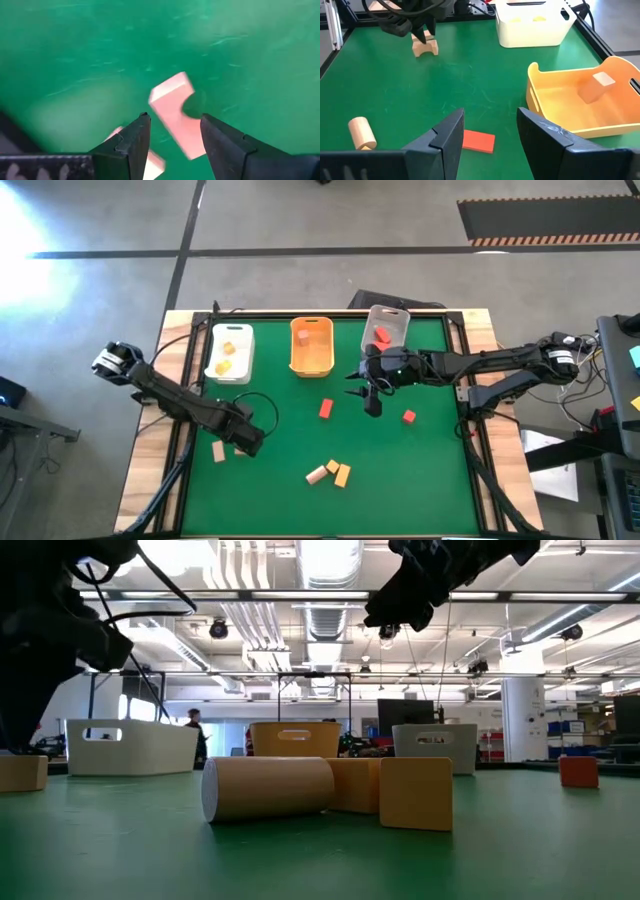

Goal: Sort & place blocks by color
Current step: Put the brown block into the yellow bin

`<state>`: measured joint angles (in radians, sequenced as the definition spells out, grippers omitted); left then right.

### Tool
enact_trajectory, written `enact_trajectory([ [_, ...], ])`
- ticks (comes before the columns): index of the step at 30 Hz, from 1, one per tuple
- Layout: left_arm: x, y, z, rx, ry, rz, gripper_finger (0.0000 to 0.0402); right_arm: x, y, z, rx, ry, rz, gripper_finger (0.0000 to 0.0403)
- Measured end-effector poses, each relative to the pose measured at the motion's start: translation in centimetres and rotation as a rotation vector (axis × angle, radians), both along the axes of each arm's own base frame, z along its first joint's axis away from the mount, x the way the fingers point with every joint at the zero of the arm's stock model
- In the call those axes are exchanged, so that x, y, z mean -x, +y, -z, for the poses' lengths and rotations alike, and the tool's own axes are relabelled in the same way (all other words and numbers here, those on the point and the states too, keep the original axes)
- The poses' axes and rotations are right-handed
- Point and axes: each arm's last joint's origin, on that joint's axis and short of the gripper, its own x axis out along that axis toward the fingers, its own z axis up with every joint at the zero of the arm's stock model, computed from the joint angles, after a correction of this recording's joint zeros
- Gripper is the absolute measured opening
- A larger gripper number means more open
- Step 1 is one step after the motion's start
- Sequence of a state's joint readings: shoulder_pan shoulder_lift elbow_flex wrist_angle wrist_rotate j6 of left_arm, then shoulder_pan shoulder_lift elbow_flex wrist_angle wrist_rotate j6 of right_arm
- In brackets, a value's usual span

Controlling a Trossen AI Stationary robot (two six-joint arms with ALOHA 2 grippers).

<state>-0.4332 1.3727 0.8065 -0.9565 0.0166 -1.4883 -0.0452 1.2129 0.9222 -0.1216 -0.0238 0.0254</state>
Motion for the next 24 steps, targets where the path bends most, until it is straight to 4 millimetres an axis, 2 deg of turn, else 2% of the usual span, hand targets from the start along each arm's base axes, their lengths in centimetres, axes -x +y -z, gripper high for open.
enact_trajectory([
  [5,-0.2,-0.1,0.8,0.024,-0.051,-0.001,0.0157,0.0,0.0,0.1,0.0,0.003,0.0,0.0171],
  [17,0.7,0.3,2.2,0.008,-0.01,-0.017,0.0151,0.1,0.0,0.6,-0.001,0.017,-0.001,0.0171],
  [20,0.6,0.3,2.3,0.001,-0.014,-0.001,0.0125,0.2,0.0,0.7,-0.001,0.022,-0.001,0.0171],
  [24,0.5,0.2,2.4,-0.004,-0.012,0.008,0.0055,0.3,0.0,1.1,-0.002,0.034,0.0,0.0171],
])
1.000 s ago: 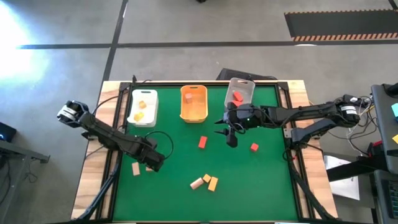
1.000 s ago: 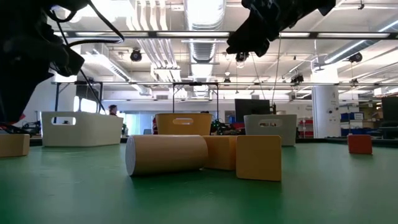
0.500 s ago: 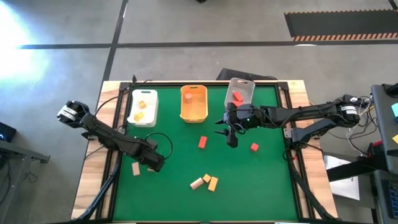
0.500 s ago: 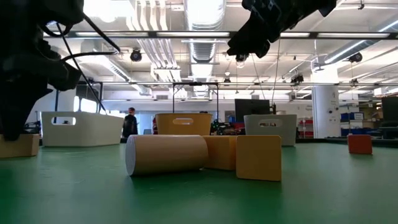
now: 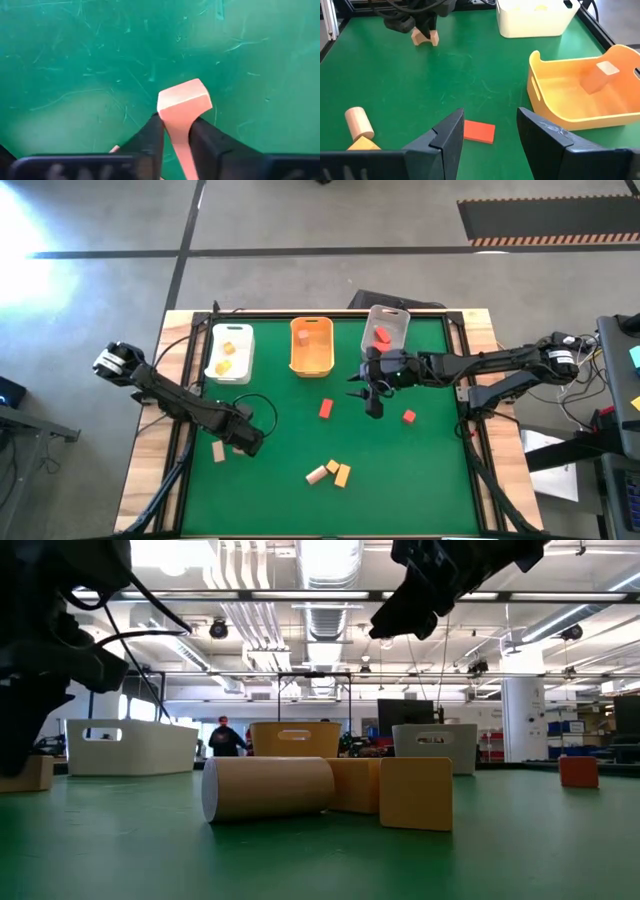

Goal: Sort & place blocks by color
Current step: Put the brown block into the yellow bin

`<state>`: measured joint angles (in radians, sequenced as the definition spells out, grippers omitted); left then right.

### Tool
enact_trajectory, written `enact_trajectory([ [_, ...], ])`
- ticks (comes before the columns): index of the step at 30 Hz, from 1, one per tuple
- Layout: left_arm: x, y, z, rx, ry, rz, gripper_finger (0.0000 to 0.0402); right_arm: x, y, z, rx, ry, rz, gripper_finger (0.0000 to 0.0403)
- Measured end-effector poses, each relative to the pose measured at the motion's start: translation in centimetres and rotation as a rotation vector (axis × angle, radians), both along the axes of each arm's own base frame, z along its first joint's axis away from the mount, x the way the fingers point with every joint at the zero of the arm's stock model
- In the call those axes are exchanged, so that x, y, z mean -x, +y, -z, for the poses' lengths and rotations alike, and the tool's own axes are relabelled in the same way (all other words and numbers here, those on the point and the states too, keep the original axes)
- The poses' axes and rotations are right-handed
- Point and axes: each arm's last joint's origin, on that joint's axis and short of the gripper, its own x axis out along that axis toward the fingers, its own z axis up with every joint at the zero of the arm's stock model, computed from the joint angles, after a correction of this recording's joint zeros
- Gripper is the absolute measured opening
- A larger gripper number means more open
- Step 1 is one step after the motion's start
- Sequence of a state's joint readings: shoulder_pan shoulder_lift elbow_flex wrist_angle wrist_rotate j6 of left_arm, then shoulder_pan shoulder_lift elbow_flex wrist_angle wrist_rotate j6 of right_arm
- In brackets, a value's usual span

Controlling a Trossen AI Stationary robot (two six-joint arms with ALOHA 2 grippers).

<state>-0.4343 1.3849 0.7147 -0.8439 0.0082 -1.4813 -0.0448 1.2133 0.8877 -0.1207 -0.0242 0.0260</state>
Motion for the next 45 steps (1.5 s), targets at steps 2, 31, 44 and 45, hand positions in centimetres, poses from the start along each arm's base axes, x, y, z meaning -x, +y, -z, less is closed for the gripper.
enact_trajectory([
  [2,0.0,0.0,-0.1,0.0,-0.003,0.016,0.0027,0.1,0.0,0.4,-0.001,0.01,0.0,0.0171],
  [31,-11.6,15.2,-11.7,-0.454,-0.333,0.595,0.0027,3.1,0.1,-0.3,0.06,0.003,-0.038,0.0156],
  [44,-16.2,24.2,-8.3,-0.481,-0.155,0.736,0.0027,4.0,0.2,-0.1,0.044,-0.009,-0.027,0.0148],
  [45,-16.3,24.5,-7.9,-0.476,-0.146,0.741,0.0027,4.0,0.2,-0.1,0.043,-0.006,-0.027,0.0147],
])
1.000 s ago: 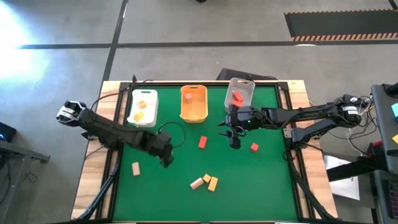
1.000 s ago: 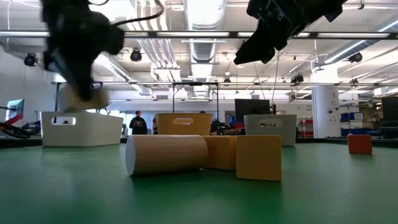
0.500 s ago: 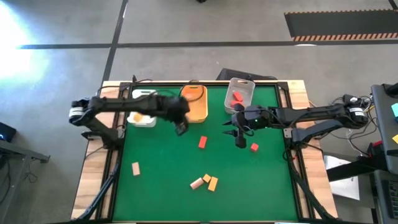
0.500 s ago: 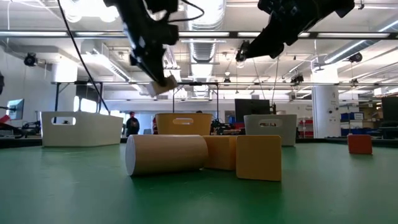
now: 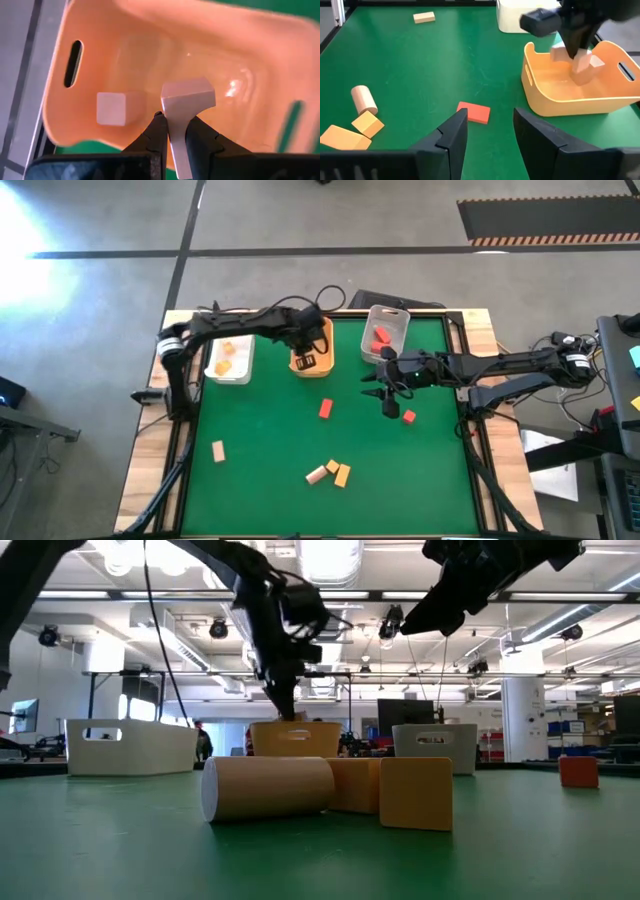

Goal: Sort & place blocks by color
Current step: Put the brown block into the yellow bin, then put the orange block into the light gray bin

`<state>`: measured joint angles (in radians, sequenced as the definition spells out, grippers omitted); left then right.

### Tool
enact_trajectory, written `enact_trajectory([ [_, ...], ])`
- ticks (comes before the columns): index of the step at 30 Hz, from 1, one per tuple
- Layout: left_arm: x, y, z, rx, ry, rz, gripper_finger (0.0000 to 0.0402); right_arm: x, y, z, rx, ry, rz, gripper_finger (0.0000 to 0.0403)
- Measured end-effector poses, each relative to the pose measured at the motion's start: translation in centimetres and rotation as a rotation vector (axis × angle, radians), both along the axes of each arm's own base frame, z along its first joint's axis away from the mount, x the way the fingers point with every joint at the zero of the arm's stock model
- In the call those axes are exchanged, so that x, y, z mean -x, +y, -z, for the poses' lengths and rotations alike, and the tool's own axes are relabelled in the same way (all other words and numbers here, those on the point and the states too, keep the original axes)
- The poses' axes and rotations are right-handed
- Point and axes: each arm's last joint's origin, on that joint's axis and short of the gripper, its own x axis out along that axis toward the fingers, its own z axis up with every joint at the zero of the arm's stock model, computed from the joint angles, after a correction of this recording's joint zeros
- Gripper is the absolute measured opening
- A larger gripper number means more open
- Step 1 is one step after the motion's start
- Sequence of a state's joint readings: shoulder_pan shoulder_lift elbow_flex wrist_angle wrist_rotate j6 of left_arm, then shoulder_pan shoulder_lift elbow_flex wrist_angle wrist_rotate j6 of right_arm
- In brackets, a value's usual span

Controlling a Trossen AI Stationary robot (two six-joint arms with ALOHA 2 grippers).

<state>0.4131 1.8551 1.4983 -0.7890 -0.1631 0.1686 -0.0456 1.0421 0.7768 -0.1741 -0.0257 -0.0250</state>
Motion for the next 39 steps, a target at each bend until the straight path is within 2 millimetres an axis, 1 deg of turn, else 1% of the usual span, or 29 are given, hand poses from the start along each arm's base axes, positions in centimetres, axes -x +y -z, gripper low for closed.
enact_trajectory([
  [2,-0.3,0.5,1.0,0.005,0.025,0.003,0.0027,0.0,0.0,0.1,-0.001,0.003,0.0,0.0145],
  [5,-0.7,1.1,2.1,0.005,0.035,0.006,0.0027,0.0,0.0,0.1,-0.01,0.004,0.006,0.0143],
  [10,-1.2,1.4,3.1,0.005,0.037,0.007,0.0028,0.0,0.0,0.2,-0.012,0.006,0.008,0.0146],
  [12,-1.3,1.4,3.2,0.003,0.03,0.007,0.004,0.0,0.0,0.2,-0.012,0.006,0.008,0.0145],
  [18,-1.4,1.5,3.5,0.003,0.031,0.006,0.0094,0.0,0.0,0.2,-0.013,0.006,0.008,0.0141],
  [21,-1.4,1.5,3.4,0.001,0.024,0.004,0.0104,0.0,0.0,0.2,-0.013,0.006,0.008,0.0143],
  [25,-1.4,1.3,3.0,-0.001,0.015,0.005,0.0107,0.0,0.0,0.2,-0.013,0.007,0.008,0.0143],
  [28,-1.4,0.5,2.3,-0.005,0.006,0.023,0.0108,0.0,0.0,0.2,-0.015,0.007,0.009,0.0139],
  [31,-1.3,-0.8,0.8,-0.015,-0.018,0.051,0.0108,0.0,0.0,0.2,-0.015,0.007,0.01,0.0137],
  [35,-1.0,-3.4,-1.5,-0.037,-0.077,0.108,0.0109,0.0,0.0,0.3,-0.024,0.008,0.017,0.0138],
  [39,-0.4,-6.4,-3.2,-0.046,-0.146,0.16,0.0109,0.1,0.0,0.4,-0.028,0.014,0.019,0.0137],
])
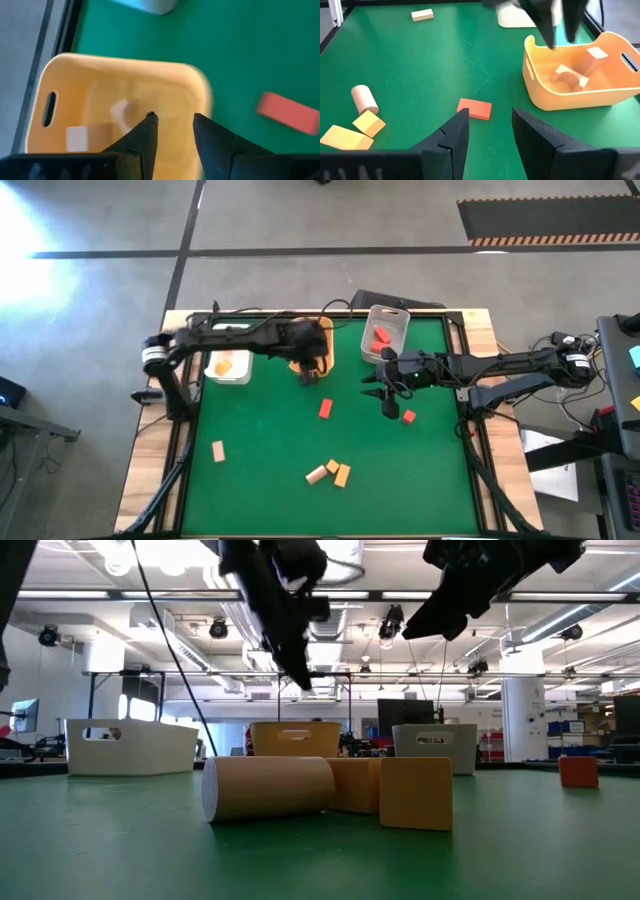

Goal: Sort & place blocks by color
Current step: Put the orange block into the light gray bin

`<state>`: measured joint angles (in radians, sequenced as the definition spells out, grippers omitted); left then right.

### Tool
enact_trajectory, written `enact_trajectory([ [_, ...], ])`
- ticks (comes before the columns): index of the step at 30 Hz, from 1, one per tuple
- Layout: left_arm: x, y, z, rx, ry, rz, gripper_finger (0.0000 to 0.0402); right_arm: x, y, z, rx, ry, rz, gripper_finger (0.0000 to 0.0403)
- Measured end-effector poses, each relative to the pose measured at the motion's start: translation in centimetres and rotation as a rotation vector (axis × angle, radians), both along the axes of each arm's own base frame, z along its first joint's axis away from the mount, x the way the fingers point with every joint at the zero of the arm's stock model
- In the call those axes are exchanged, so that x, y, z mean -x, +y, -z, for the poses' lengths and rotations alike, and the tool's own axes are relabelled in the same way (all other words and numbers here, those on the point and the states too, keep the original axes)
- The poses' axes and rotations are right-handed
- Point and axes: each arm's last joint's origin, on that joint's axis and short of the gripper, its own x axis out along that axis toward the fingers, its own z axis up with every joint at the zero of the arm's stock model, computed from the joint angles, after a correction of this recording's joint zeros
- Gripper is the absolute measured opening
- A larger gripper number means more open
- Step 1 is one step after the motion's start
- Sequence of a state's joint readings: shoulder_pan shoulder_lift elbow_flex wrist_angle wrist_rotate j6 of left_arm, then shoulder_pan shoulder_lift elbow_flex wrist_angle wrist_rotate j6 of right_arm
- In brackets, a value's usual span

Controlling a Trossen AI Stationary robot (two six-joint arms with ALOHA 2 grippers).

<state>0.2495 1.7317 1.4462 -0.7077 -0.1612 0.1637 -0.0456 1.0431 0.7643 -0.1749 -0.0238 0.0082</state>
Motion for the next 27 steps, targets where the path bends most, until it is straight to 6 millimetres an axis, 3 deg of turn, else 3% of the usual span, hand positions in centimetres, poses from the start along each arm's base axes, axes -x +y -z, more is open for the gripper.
enact_trajectory([
  [7,1.6,-4.7,-0.8,0.01,-0.123,0.08,0.0109,0.1,0.0,0.5,-0.03,0.014,0.021,0.013],
  [13,3.8,-7.5,0.3,0.021,-0.253,0.13,0.0109,0.4,-0.1,1.3,-0.077,0.037,0.084,0.0132],
  [21,6.3,-8.3,1.4,0.036,-0.425,0.125,0.0109,0.7,-0.2,2.4,-0.214,0.065,0.249,0.0122],
  [27,7.4,-8.4,1.3,0.026,-0.502,0.129,0.0109,0.9,0.7,2.5,-0.302,0.113,0.269,0.0113],
])
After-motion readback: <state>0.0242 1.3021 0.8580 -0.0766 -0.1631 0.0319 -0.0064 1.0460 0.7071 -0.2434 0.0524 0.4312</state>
